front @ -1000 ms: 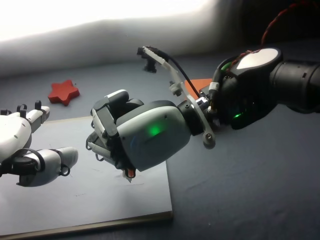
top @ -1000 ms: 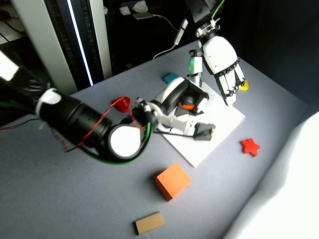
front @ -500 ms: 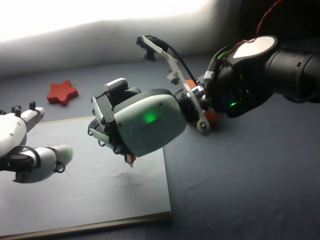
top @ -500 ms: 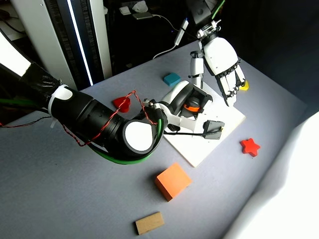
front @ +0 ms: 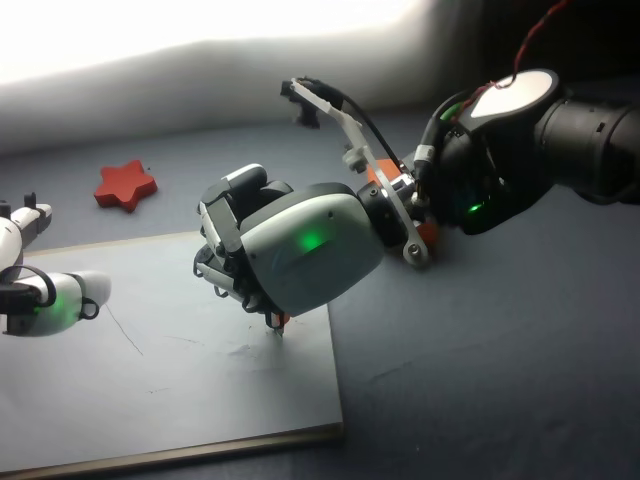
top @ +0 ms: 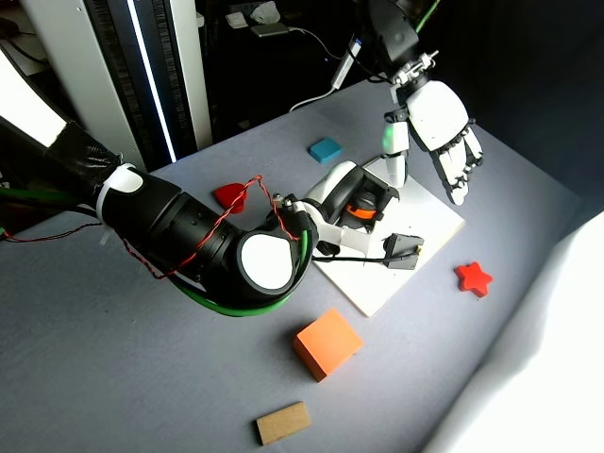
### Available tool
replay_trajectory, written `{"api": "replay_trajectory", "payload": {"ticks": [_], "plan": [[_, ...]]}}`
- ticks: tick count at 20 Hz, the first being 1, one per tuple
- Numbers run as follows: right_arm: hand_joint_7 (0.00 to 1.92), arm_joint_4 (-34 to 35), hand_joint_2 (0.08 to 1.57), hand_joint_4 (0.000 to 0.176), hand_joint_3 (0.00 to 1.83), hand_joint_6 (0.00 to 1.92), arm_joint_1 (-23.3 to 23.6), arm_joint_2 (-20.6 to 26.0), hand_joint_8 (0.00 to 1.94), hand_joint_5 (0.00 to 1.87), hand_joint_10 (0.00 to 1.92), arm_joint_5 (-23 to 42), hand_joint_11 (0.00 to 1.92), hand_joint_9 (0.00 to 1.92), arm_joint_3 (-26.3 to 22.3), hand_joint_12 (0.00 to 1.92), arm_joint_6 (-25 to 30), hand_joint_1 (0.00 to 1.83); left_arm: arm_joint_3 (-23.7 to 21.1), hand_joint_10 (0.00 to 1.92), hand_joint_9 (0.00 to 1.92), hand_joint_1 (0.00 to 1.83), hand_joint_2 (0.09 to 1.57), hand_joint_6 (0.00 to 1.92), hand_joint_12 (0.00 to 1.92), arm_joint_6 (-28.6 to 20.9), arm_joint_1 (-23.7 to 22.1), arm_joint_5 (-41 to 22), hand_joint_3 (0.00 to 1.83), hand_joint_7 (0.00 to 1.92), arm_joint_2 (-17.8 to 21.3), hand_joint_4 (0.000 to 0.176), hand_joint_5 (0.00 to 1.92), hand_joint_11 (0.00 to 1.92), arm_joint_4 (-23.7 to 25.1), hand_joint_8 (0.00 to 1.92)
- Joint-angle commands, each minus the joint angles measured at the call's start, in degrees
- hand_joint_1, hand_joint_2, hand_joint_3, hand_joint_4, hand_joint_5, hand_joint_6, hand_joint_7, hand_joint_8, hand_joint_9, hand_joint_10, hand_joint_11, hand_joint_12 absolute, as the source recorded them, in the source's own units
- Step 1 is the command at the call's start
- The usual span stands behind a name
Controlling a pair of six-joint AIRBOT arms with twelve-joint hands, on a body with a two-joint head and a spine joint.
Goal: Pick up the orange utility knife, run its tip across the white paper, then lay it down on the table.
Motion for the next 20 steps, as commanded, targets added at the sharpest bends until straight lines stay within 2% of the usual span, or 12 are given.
{"api": "replay_trajectory", "payload": {"ticks": [1, 16, 20], "plan": [[1.68, 4.2, 1.36, 0.176, 0.00, 1.92, 0.1, 0.0, 1.94, 1.49, 1.92, 3.2, 1.81, 1.77, 0.2, 1.92, -0.8, 1.52, 0.7, 0.00, 0.39, 0.00, 1.26, 0.00, 1.23, 0.1, -0.6, -3.1, 0.00, 0.24, -0.1, 0.043, 0.10, 0.00, 3.5, 0.00], [1.65, 6.3, 1.34, 0.176, 0.00, 1.92, 0.9, 0.0, 1.94, 1.45, 1.92, 1.4, 1.81, 1.76, 2.1, 1.92, -2.6, 1.51, 1.0, 0.01, 0.41, 0.00, 1.26, 0.00, 1.24, 0.3, -0.4, -3.0, 0.00, 0.26, -0.4, 0.040, 0.11, 0.00, 3.6, 0.00], [1.67, 6.8, 1.34, 0.176, 0.00, 1.92, 1.5, -0.3, 1.94, 1.49, 1.92, 1.5, 1.81, 1.77, 2.8, 1.92, -3.7, 1.51, 0.9, 0.00, 0.40, 0.00, 1.26, 0.00, 1.24, 0.3, -0.3, -3.0, 0.00, 0.25, -0.4, 0.039, 0.10, 0.00, 3.6, 0.00]]}}
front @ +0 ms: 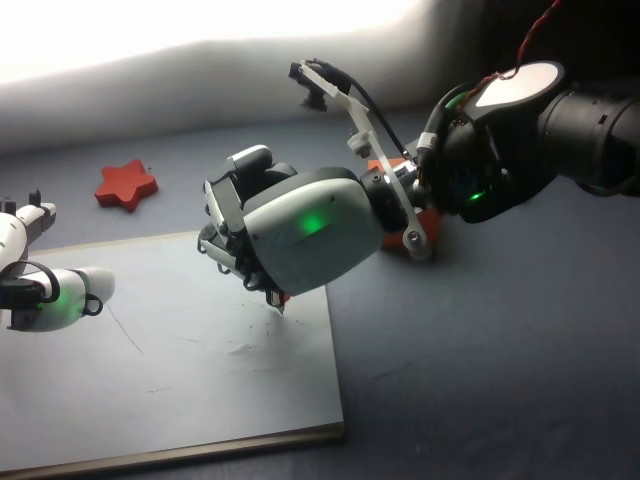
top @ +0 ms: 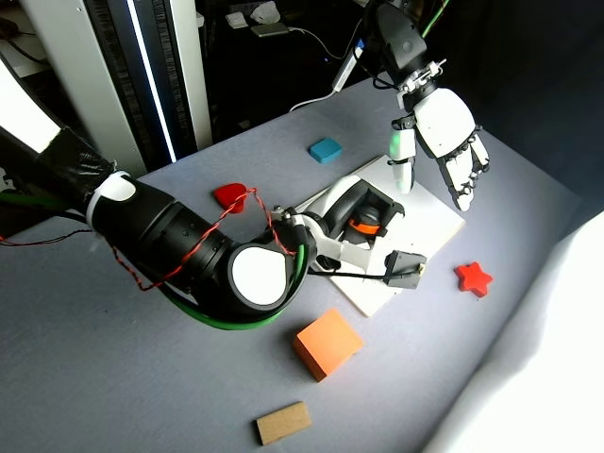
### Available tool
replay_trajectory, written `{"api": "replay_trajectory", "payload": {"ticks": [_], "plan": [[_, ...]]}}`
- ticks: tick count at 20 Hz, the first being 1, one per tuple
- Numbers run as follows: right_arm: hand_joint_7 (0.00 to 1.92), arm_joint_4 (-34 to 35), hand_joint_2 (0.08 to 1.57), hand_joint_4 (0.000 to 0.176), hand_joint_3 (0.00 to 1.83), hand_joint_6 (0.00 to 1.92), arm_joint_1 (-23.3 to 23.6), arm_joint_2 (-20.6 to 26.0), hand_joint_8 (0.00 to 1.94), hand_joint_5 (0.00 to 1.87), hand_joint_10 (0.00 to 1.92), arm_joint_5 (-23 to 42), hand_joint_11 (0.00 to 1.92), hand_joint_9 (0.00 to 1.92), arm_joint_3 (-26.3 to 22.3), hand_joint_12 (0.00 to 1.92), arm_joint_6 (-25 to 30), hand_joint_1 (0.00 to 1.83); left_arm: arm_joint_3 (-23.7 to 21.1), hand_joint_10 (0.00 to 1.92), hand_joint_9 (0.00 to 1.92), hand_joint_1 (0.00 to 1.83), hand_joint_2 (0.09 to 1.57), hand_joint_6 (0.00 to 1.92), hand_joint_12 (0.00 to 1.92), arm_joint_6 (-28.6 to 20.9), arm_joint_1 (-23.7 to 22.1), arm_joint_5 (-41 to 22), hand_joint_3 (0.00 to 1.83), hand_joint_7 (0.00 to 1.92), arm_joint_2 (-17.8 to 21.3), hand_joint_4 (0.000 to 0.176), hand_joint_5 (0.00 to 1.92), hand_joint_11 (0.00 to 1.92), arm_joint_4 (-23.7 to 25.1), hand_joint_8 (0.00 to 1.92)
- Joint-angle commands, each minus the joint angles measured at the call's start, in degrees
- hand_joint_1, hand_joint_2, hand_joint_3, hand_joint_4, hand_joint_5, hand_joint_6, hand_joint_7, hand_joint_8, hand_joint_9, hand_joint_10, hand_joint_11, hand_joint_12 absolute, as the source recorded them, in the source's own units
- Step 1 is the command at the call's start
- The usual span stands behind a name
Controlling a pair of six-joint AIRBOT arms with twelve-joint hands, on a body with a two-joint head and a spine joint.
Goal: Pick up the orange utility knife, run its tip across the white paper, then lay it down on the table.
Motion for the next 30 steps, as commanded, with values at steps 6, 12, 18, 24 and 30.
{"api": "replay_trajectory", "payload": {"ticks": [6, 12, 18, 24, 30], "plan": [[1.66, 3.0, 1.35, 0.176, 0.00, 1.92, 2.0, -0.2, 1.94, 1.45, 1.92, 1.0, 1.81, 1.77, 3.0, 1.92, -2.4, 1.51, -0.1, 0.00, 0.40, 0.00, 1.26, 0.00, 1.23, 0.1, -0.1, -4.2, 0.00, 0.25, 0.1, 0.041, 0.09, 0.00, 3.3, 0.00], [1.67, 4.4, 1.34, 0.176, 0.00, 1.92, 2.2, -1.2, 1.94, 1.47, 1.92, -1.0, 1.80, 1.77, 3.6, 1.92, -4.4, 1.51, 0.0, 0.01, 0.41, 0.00, 1.25, 0.00, 1.25, 0.1, 0.1, -4.2, 0.00, 0.27, -0.1, 0.043, 0.10, 0.00, 3.4, 0.01], [1.68, 4.4, 1.34, 0.176, 0.00, 1.92, 1.4, -2.1, 1.94, 1.48, 1.92, -0.6, 1.82, 1.78, 3.6, 1.92, -4.0, 1.52, 0.0, 0.00, 0.41, 0.00, 1.26, 0.00, 1.25, 0.1, 0.1, -4.2, 0.00, 0.26, -0.2, 0.042, 0.10, 0.00, 3.4, 0.00], [1.66, 4.0, 1.34, 0.176, 0.00, 1.92, 0.4, -1.9, 1.94, 1.45, 1.92, 0.6, 1.80, 1.76, 3.1, 1.92, -4.3, 1.52, 0.1, 0.00, 0.40, 0.00, 1.25, 0.00, 1.23, 0.1, 0.2, -4.2, 0.00, 0.26, -0.2, 0.043, 0.09, 0.00, 3.4, 0.00], [1.67, 4.0, 1.36, 0.176, 0.00, 1.92, -0.4, -1.0, 1.94, 1.44, 1.92, 0.9, 1.81, 1.77, 1.3, 1.92, -4.4, 1.50, 0.1, 0.00, 0.41, 0.00, 1.26, 0.00, 1.23, 0.1, 0.3, -4.3, 0.00, 0.27, -0.2, 0.044, 0.10, 0.00, 3.4, 0.00]]}}
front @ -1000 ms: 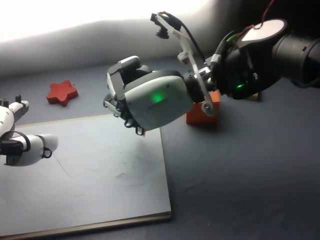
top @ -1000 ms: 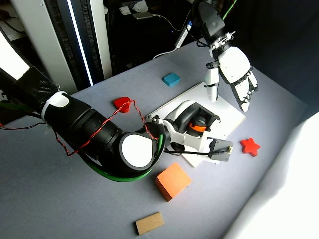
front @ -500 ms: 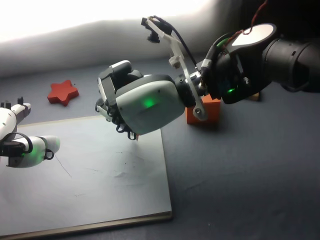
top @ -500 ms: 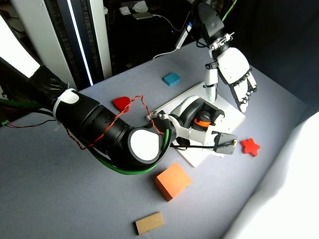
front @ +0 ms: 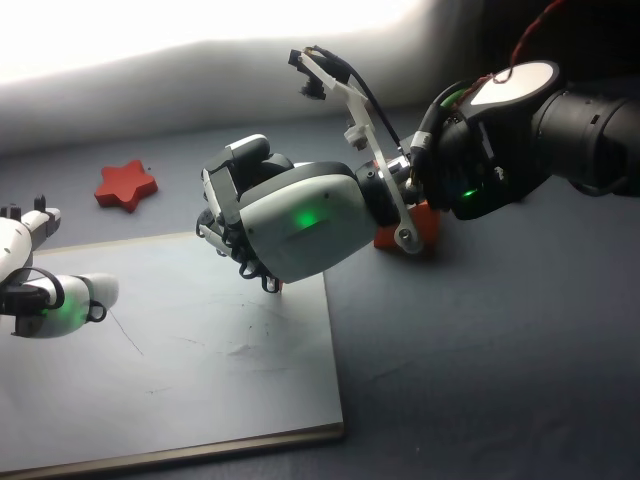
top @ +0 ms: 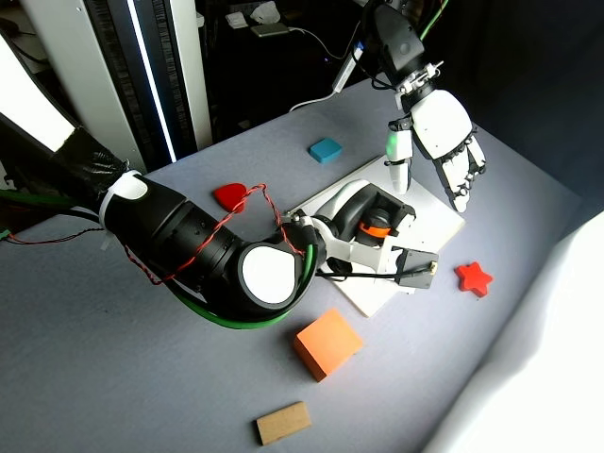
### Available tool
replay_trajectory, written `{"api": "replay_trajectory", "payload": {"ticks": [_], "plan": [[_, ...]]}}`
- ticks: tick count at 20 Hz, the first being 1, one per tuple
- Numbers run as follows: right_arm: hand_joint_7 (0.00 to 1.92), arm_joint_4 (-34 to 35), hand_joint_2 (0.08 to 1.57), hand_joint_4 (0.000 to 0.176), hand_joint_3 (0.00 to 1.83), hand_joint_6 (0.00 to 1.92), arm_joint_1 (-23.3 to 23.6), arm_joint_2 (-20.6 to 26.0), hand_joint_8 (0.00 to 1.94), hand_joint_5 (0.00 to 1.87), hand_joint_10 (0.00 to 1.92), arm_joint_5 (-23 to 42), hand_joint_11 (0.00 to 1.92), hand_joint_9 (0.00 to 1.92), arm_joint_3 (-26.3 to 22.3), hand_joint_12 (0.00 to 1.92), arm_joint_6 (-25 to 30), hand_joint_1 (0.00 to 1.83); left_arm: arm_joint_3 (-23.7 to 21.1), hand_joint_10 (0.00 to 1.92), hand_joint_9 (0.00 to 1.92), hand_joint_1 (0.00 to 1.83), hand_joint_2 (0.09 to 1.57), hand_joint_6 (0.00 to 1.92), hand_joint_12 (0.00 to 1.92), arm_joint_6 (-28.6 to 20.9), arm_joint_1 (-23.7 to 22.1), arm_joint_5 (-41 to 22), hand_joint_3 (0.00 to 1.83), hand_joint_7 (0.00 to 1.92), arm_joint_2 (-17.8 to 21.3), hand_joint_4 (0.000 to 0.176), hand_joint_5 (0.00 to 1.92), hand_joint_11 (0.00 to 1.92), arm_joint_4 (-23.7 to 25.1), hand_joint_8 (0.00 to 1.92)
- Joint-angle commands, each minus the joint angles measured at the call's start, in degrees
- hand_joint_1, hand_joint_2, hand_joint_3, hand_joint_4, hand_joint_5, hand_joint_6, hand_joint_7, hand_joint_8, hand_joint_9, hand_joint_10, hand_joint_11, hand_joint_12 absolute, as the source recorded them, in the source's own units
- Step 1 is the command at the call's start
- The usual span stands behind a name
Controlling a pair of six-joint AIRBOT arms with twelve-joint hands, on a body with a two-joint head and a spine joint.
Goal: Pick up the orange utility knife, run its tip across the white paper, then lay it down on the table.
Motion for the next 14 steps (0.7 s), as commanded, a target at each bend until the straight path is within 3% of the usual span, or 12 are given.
{"api": "replay_trajectory", "payload": {"ticks": [1, 14], "plan": [[1.67, 4.3, 1.36, 0.176, 0.00, 1.92, -0.3, 0.3, 1.94, 1.44, 1.92, 3.5, 1.81, 1.77, -0.5, 1.92, -0.8, 1.50, 0.2, 0.00, 0.41, 0.00, 1.26, 0.00, 1.23, 0.1, -0.3, -4.3, 0.00, 0.27, 0.2, 0.045, 0.10, 0.00, 3.2, 0.00], [1.66, 4.6, 1.35, 0.176, 0.00, 1.92, 0.0, 3.7, 1.94, 1.45, 1.92, 3.7, 1.80, 1.76, -4.5, 1.92, -0.7, 1.51, 0.0, 0.00, 0.41, 0.00, 1.26, 0.01, 1.24, 0.1, -0.4, -4.5, 0.00, 0.27, 0.3, 0.039, 0.11, 0.00, 3.2, 0.01]]}}
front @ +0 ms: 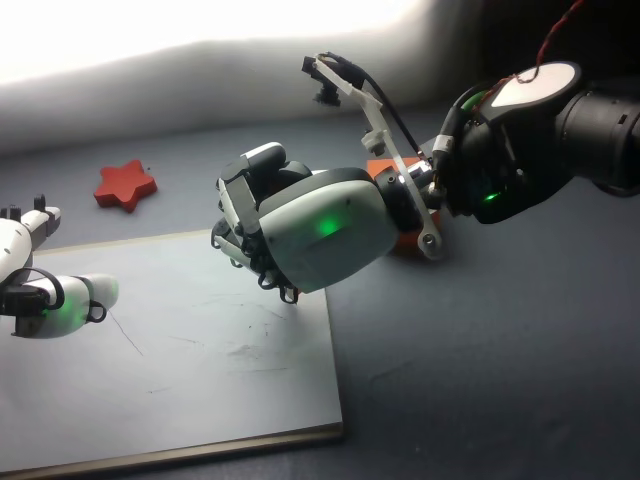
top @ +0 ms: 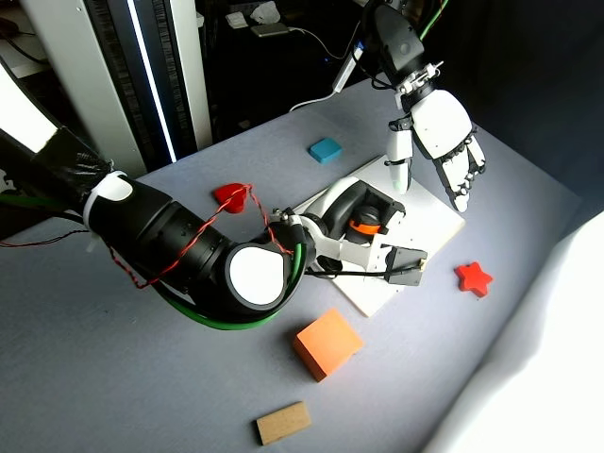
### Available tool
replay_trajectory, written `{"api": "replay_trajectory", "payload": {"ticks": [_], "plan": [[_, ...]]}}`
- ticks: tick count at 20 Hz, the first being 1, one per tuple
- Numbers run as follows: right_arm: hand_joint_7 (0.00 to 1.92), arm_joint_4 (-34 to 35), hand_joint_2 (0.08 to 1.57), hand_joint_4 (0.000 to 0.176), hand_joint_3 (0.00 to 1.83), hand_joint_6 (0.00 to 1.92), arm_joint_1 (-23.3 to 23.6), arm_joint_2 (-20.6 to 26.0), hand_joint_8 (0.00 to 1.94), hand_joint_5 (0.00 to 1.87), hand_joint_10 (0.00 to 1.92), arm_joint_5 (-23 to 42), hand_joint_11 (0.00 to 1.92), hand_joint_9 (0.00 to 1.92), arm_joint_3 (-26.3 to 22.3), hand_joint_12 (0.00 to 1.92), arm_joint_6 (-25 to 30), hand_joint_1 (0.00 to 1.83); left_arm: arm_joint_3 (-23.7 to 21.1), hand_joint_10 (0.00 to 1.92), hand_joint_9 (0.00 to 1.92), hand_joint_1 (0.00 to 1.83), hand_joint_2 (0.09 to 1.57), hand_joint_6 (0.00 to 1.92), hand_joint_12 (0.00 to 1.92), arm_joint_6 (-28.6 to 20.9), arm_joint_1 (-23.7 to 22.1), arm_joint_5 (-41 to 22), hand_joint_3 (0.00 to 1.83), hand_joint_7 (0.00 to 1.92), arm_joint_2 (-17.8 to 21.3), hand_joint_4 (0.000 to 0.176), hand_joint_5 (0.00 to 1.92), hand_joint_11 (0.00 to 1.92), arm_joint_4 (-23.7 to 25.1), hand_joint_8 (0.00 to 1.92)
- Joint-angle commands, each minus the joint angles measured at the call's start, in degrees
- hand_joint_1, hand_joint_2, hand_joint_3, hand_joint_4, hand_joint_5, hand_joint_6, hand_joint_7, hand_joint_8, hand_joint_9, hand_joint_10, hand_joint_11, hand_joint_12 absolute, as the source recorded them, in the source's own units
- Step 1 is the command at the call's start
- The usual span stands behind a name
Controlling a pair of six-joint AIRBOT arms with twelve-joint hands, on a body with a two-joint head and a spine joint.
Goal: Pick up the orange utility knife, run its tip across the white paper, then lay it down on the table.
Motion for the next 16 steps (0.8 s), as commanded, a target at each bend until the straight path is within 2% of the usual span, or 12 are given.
{"api": "replay_trajectory", "payload": {"ticks": [1, 12, 16], "plan": [[1.66, 4.9, 1.35, 0.176, 0.00, 1.92, 0.2, 0.3, 1.94, 1.45, 1.92, 2.9, 1.80, 1.77, -0.5, 1.92, -1.0, 1.51, 0.1, 0.00, 0.41, 0.00, 1.26, 0.01, 1.25, 0.1, -0.4, -4.5, 0.00, 0.27, 0.3, 0.039, 0.11, 0.00, 3.3, 0.00], [1.66, 5.2, 1.35, 0.176, 0.00, 1.92, -0.8, 6.0, 1.94, 1.45, 1.92, 1.1, 1.81, 1.77, -10.0, 1.92, -1.1, 1.51, 0.1, 0.00, 0.40, 0.00, 1.25, 0.00, 1.23, 0.1, -0.5, -4.6, 0.00, 0.27, 0.3, 0.041, 0.11, 0.00, 3.3, 0.00], [1.65, 6.1, 1.34, 0.176, 0.00, 1.92, -0.8, 9.8, 1.94, 1.44, 1.92, -0.1, 1.79, 1.76, -15.4, 1.92, -0.5, 1.50, 0.1, 0.00, 0.41, 0.00, 1.25, 0.00, 1.24, 0.1, -0.5, -4.6, 0.00, 0.27, 0.3, 0.039, 0.10, 0.00, 3.4, 0.00]]}}
